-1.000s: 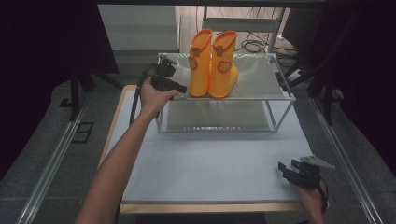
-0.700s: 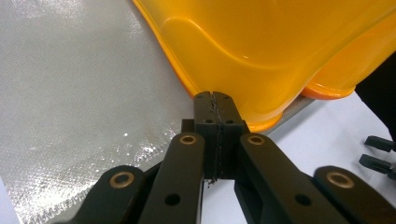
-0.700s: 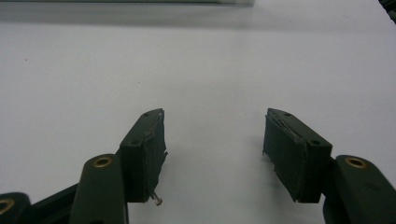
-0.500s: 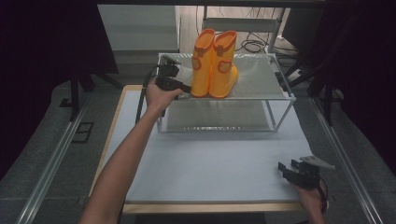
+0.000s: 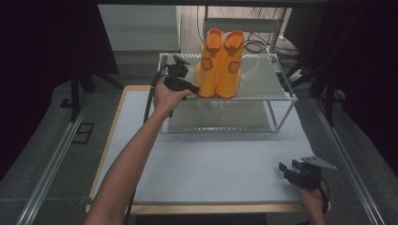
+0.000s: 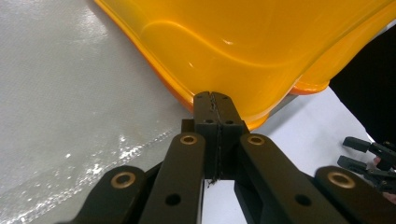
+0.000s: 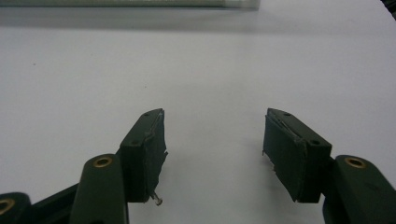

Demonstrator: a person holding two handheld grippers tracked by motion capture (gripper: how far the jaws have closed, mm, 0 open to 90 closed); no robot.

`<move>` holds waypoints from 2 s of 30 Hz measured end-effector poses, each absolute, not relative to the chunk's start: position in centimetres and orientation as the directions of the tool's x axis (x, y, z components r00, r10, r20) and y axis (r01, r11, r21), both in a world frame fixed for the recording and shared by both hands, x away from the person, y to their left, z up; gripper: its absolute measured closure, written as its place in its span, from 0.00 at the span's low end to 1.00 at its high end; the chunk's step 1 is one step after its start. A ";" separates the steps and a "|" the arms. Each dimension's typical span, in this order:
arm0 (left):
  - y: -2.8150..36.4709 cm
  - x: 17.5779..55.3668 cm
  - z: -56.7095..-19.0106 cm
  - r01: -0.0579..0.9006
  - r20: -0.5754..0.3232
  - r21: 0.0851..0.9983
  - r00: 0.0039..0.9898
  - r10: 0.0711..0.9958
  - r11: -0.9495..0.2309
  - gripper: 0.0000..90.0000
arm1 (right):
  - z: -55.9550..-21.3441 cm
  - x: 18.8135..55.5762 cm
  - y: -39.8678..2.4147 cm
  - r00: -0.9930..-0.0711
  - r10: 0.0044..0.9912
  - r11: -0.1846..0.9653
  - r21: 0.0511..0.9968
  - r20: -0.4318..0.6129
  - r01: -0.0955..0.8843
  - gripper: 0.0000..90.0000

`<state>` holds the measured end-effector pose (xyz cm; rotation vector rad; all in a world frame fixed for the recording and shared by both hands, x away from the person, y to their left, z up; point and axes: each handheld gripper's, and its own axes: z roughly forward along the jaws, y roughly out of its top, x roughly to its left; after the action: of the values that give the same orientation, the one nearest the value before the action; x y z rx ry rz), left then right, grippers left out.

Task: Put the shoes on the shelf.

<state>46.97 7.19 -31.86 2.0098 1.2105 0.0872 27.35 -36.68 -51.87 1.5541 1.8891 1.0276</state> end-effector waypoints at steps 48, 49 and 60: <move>6.8 46.1 -31.5 0.692 -0.293 0.674 0.571 0.767 -0.258 0.79 | -51.6 27.3 -36.7 -0.246 0.964 0.065 0.805 0.102 0.589 0.44; 6.9 46.0 -31.4 0.690 -0.293 0.675 0.575 0.764 -0.260 0.77 | -51.6 27.3 -36.7 -0.245 0.964 0.064 0.805 0.102 0.589 0.44; 9.7 42.8 -30.3 0.649 -0.291 0.702 0.638 0.713 -0.295 0.60 | -51.7 27.4 -36.5 -0.251 0.963 0.074 0.804 0.096 0.590 0.44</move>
<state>42.83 9.75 -30.28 2.0178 1.0632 0.0965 27.38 -36.52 -51.74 1.5347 1.8892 1.0497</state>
